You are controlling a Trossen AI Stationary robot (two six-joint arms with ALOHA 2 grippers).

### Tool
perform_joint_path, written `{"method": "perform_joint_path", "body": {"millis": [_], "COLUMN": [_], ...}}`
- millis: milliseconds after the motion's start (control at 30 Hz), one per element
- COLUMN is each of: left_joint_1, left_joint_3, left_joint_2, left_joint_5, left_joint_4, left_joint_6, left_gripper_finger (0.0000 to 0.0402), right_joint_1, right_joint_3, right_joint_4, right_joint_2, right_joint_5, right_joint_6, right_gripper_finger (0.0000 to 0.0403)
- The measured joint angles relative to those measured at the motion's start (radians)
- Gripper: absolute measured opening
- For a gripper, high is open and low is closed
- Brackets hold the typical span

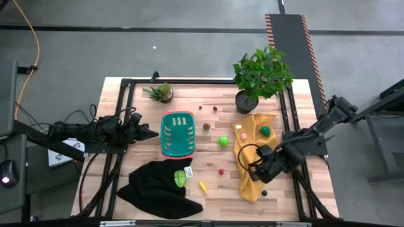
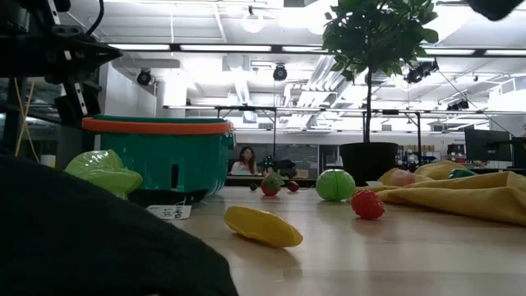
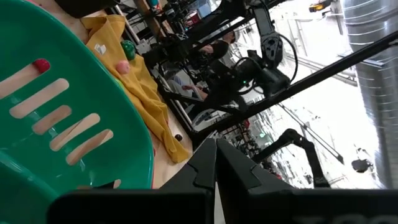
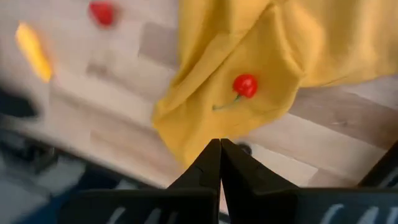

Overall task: Pick and placing Produce into tupperware
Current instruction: Put the bottom red cherry in the green basket

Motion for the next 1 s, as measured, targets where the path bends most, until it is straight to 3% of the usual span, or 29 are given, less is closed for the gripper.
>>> {"method": "perform_joint_path", "body": {"millis": [167, 300, 600, 1000], "left_joint_1": [0.000, 0.000, 0.000, 0.000], "left_joint_3": [0.000, 0.000, 0.000, 0.000], "left_joint_2": [0.000, 0.000, 0.000, 0.000], "left_joint_5": [0.000, 0.000, 0.000, 0.000], "left_joint_4": [0.000, 0.000, 0.000, 0.000], "left_joint_6": [-0.006, -0.006, -0.006, -0.009], "left_gripper_finger": [0.0001, 0.0001, 0.0001, 0.0001], "right_joint_1": [0.039, 0.082, 0.094, 0.087], "right_joint_3": [0.000, 0.000, 0.000, 0.000], "right_joint_4": [-0.005, -0.008, -0.010, 0.051], "right_joint_2": [0.049, 0.087, 0.160, 0.203], "right_joint_5": [0.077, 0.080, 0.046, 0.088], "right_joint_6": [0.206, 0.320, 0.345, 0.318], "right_gripper_finger": [0.0006, 0.0033, 0.0102, 0.0108]}}
